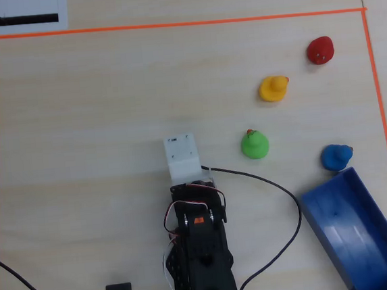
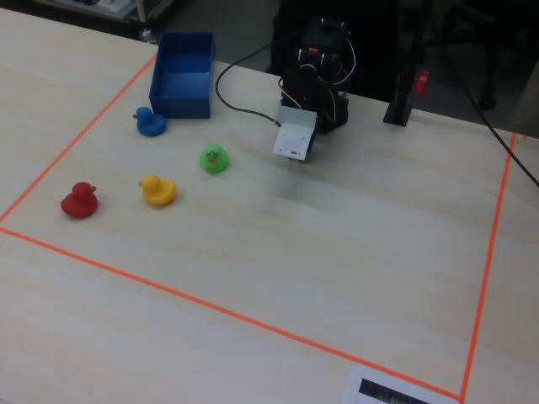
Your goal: Grasp red duck and put it into box.
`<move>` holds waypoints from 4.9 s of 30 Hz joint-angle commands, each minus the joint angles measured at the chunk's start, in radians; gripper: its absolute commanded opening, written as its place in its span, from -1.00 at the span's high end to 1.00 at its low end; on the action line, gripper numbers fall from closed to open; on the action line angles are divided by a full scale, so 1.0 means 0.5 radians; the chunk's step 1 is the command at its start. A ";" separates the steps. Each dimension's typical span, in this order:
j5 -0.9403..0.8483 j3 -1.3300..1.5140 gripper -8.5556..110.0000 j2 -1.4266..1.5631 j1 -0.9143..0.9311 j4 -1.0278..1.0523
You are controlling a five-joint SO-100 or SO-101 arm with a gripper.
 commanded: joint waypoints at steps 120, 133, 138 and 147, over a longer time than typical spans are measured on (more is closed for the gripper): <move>0.466 -4.197 0.34 -5.421 1.577 -3.096; 0.405 -4.264 0.85 -5.452 1.479 -3.025; 0.362 -4.264 0.85 -5.433 1.479 -2.985; 0.561 -4.212 0.85 -4.912 1.540 -2.393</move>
